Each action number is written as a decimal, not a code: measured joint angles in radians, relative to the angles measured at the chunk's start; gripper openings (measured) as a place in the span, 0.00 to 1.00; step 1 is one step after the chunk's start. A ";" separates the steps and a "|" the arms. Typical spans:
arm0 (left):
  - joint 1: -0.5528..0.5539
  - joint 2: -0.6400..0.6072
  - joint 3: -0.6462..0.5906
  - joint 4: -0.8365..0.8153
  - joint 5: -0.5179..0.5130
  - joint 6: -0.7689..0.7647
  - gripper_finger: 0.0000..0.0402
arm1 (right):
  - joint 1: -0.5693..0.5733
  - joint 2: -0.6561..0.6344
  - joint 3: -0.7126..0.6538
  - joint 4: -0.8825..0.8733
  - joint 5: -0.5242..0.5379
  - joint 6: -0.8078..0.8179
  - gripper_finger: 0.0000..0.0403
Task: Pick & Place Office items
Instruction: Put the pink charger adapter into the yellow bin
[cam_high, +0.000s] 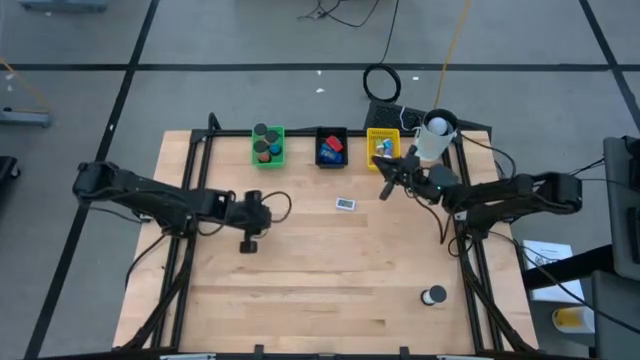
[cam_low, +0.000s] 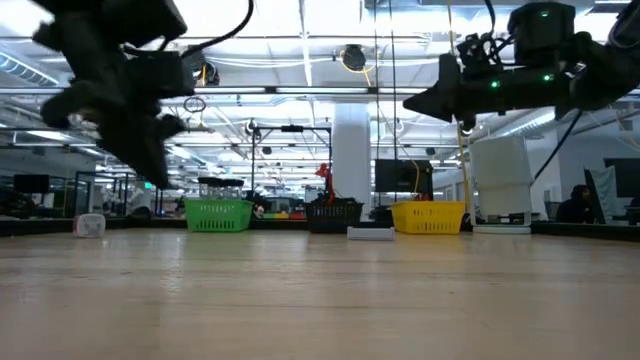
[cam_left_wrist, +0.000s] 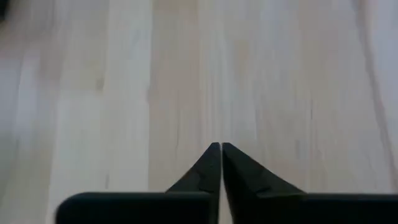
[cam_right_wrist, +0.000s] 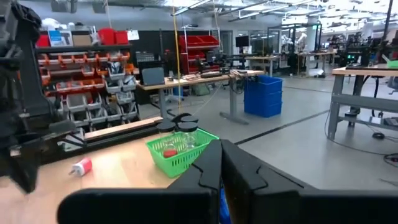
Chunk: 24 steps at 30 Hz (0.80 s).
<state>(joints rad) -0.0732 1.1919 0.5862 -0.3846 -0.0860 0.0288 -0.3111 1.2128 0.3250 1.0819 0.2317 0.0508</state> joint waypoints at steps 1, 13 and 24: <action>-0.019 0.000 0.028 -0.088 -0.029 -0.043 0.08 | 0.000 -0.013 -0.008 -0.001 0.000 0.007 0.00; -0.032 0.000 0.104 -0.677 -0.145 -0.630 0.67 | 0.007 -0.027 -0.025 0.002 -0.001 0.016 0.00; 0.234 -0.022 0.060 -0.629 -0.123 -0.637 0.76 | 0.017 -0.027 -0.025 0.007 -0.001 0.014 0.00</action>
<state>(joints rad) 0.1605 1.1694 0.6460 -1.0131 -0.2092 -0.6079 -0.2943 1.1854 0.3000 1.0884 0.2311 0.0650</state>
